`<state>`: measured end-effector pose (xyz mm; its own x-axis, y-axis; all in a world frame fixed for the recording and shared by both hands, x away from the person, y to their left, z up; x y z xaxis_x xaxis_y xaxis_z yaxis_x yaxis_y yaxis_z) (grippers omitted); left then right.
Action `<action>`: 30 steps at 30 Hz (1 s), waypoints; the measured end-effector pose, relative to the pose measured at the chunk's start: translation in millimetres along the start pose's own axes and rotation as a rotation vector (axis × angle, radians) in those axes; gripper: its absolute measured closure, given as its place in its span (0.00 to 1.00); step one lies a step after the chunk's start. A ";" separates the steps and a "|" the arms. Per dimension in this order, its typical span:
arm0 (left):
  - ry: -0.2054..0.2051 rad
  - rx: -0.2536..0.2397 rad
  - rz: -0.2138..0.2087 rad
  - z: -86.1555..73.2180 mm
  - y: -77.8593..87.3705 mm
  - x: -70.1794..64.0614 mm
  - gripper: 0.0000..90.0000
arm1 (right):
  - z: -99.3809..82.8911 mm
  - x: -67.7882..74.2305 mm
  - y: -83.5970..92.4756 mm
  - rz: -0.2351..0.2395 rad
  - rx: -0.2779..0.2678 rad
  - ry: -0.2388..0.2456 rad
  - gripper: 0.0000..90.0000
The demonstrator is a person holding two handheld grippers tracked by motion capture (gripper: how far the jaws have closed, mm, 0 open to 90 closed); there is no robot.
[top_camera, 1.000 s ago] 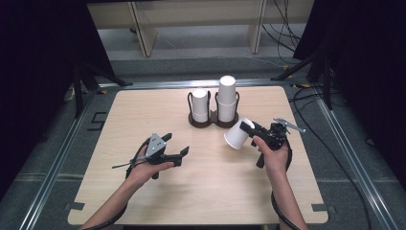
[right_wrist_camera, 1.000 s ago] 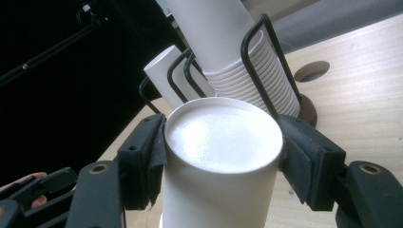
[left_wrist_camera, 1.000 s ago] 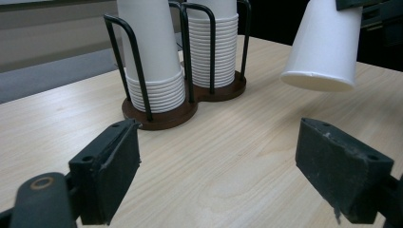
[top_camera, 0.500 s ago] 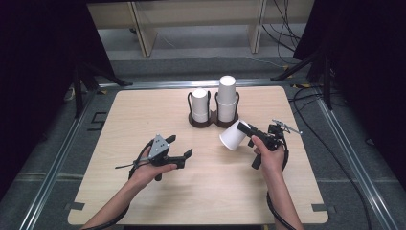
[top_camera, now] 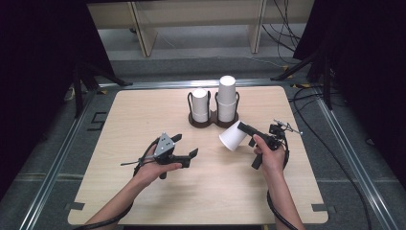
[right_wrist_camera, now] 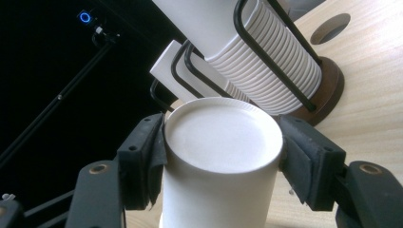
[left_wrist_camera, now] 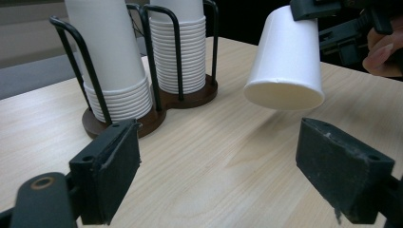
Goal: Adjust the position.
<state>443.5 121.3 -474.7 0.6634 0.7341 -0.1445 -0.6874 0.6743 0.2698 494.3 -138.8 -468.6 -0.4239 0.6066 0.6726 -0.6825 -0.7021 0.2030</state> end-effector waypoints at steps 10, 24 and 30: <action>-0.019 -0.006 -0.052 2.4 -14.2 -11.2 0.16 | -0.6 -1.7 -5.4 0.031 -0.019 -0.019 0.40; -0.022 0.014 -0.116 4.2 -42.6 -36.3 0.00 | 1.4 3.4 -10.5 0.028 -0.014 -0.018 0.40; -0.027 0.017 -0.130 5.4 -55.3 -44.4 0.00 | 1.4 3.8 -11.4 0.031 -0.015 -0.027 0.40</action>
Point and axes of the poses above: each handheld gripper's, and its own axes: y roughly backward along the jaws, z roughly out of its top, x roughly to its left, the point moved 7 cm from there along -y, roughly forward along the jaws, and after that the axes turned 9 degrees about y, right-handed, at the moved point
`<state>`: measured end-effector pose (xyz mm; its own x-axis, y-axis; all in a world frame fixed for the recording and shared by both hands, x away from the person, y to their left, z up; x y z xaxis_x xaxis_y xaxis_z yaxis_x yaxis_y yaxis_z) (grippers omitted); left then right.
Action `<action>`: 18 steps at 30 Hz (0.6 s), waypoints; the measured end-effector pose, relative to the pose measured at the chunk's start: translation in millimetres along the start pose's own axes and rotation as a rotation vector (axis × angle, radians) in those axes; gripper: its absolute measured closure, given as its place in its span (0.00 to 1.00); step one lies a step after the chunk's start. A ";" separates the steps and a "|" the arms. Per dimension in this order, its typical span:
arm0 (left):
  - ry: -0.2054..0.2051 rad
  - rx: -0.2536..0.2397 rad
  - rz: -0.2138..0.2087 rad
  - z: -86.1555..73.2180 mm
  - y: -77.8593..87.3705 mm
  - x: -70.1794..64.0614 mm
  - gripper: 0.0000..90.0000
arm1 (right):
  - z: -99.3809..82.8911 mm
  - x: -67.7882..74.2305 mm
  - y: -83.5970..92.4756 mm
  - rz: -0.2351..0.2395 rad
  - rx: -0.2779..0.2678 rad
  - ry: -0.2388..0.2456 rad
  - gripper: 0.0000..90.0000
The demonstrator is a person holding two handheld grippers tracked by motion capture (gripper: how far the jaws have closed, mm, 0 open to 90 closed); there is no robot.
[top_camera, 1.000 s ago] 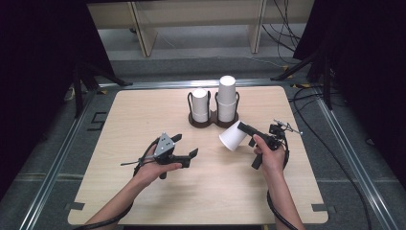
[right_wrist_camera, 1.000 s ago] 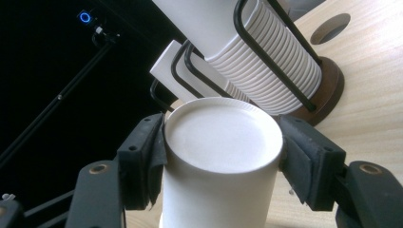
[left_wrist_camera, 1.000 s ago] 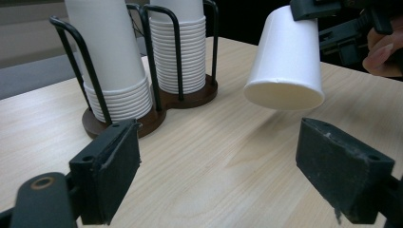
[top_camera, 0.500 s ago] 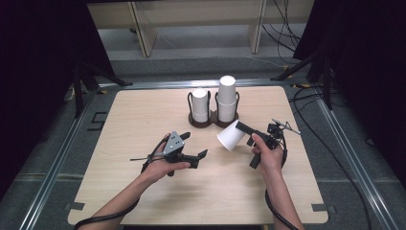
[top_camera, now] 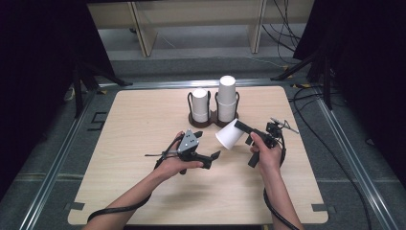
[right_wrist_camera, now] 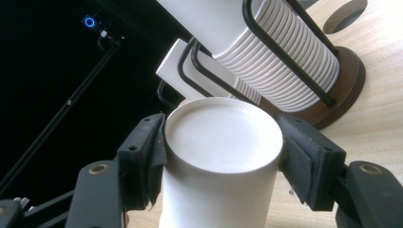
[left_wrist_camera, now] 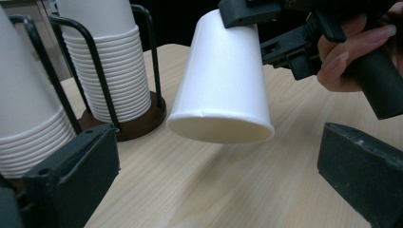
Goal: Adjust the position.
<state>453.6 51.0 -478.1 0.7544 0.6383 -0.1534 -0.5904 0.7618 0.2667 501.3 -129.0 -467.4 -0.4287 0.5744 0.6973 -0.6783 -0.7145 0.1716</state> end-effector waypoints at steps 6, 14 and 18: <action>-0.008 -0.009 -0.007 1.7 -8.0 -2.7 0.00 | -0.6 -1.5 -0.9 0.001 -0.003 -0.008 0.40; -0.021 -0.021 -0.017 2.2 -15.5 -5.1 0.00 | -1.0 -0.7 -1.4 0.011 -0.003 -0.025 0.40; -0.019 -0.024 -0.015 2.1 -17.9 -4.6 0.00 | -1.1 -1.7 -1.7 0.006 -0.003 -0.023 0.40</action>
Point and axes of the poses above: each handheld gripper's, and its own axes: y roughly backward along the jaws, z roughly out of its top, x roughly to its left, the point moved 7 cm from there along -y, roughly forward along the jaws, and after that the axes turned 9 degrees about y, right-handed, at the moved point
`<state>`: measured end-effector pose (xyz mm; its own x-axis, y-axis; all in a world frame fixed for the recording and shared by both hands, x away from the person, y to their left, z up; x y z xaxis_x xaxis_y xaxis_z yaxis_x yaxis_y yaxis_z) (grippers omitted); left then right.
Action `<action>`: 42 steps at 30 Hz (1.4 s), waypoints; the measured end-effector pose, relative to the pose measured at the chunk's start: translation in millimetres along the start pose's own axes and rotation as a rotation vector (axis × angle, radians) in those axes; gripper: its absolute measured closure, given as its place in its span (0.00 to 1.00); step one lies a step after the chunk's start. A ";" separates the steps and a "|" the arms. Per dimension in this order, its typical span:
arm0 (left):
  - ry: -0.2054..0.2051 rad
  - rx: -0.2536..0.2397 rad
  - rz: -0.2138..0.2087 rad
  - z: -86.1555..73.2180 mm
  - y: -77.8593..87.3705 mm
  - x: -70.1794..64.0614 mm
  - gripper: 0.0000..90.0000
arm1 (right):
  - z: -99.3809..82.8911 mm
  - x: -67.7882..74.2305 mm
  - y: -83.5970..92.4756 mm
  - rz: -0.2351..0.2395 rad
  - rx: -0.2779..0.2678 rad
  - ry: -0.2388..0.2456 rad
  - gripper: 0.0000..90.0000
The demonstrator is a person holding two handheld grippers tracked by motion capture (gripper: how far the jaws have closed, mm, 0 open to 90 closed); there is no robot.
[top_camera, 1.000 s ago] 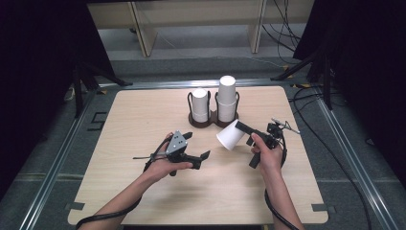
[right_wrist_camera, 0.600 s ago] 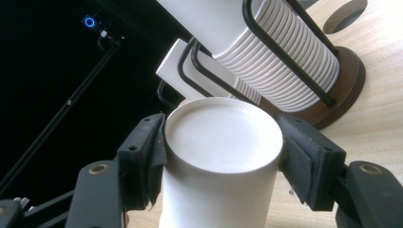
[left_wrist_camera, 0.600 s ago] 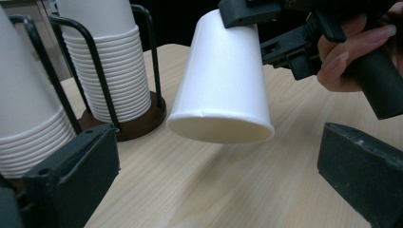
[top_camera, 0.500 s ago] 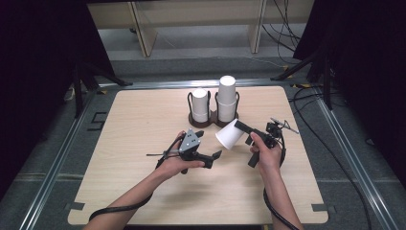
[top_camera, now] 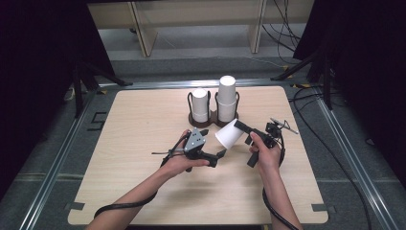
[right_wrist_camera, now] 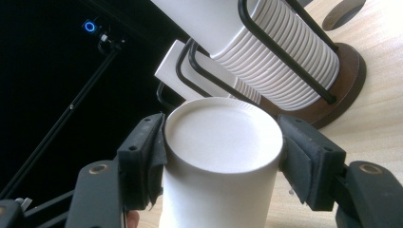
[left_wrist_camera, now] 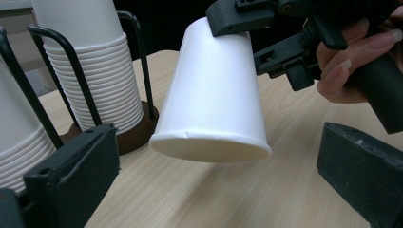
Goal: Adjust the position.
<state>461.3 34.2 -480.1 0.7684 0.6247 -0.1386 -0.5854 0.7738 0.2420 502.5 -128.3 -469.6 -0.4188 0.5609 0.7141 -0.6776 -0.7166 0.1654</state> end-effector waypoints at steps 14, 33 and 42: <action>-0.019 0.013 0.004 -2.9 -9.2 1.0 0.01 | -1.6 2.5 -0.3 0.003 0.016 -0.044 0.40; -0.025 0.003 -0.010 -6.2 -20.3 3.2 0.02 | -1.5 1.9 -2.0 0.005 0.010 -0.018 0.40; -0.011 -0.042 -0.004 -4.5 -21.4 5.2 0.05 | -0.8 4.0 -1.4 0.006 0.015 -0.063 0.40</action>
Point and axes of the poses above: each handheld gripper's, and its own axes: y roughly backward along the jaws, z roughly out of its top, x roughly to its left, the point moved 7 cm from there along -y, roughly forward along the jaws, and after that the axes turned 9 degrees about y, right-handed, at the moved point
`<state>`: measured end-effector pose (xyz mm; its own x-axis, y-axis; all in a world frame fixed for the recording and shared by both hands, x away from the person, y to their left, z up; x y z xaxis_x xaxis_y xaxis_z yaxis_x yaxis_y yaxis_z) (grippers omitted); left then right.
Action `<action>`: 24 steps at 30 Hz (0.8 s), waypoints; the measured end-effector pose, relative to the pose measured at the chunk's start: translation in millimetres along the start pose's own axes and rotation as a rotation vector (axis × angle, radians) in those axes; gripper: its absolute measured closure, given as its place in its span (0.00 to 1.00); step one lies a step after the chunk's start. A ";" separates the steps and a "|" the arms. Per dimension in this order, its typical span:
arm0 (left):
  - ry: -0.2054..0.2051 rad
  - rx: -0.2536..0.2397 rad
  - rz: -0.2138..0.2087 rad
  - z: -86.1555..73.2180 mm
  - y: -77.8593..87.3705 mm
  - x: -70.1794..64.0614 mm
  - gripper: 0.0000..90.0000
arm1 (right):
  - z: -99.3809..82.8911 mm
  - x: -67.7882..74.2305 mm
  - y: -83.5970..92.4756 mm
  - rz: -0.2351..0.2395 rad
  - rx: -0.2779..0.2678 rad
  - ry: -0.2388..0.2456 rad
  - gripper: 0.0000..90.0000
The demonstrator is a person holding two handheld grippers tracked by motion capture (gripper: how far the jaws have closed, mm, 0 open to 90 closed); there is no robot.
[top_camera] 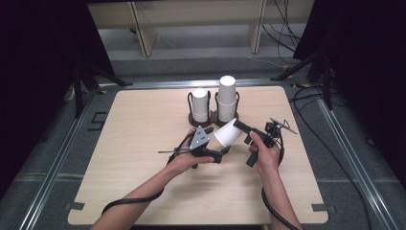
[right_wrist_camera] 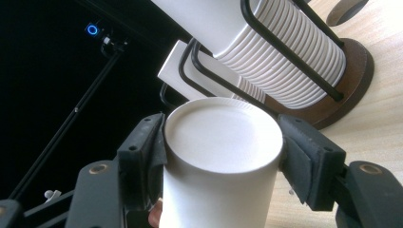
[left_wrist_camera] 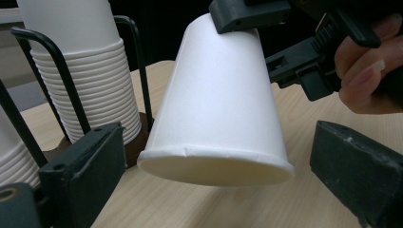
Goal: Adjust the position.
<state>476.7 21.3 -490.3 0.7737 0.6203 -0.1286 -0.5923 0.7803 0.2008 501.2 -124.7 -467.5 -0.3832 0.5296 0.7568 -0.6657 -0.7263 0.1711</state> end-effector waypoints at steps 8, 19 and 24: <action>0.030 -0.006 -0.014 -1.1 -2.6 0.1 0.05 | 1.1 -2.0 0.1 -0.006 -0.003 0.023 0.40; 0.059 -0.006 -0.017 -3.6 -5.6 1.6 0.06 | 1.8 -1.5 -0.5 -0.007 -0.001 0.020 0.40; 0.058 -0.002 -0.019 -5.9 -7.9 1.1 0.06 | 2.0 -1.2 -0.6 -0.006 -0.002 0.021 0.40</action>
<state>480.9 16.3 -497.8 0.7704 0.6090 -0.1887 -0.5782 0.7920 0.1960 503.3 -125.7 -467.3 -0.3922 0.5433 0.7423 -0.6692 -0.7222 0.1750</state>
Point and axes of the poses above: each handheld gripper's, and its own axes: y roughly backward along the jaws, z roughly out of its top, x roughly to its left, the point moved 7 cm from there along -y, roughly forward along the jaws, and after that the axes turned 9 degrees about y, right-handed, at the moved point
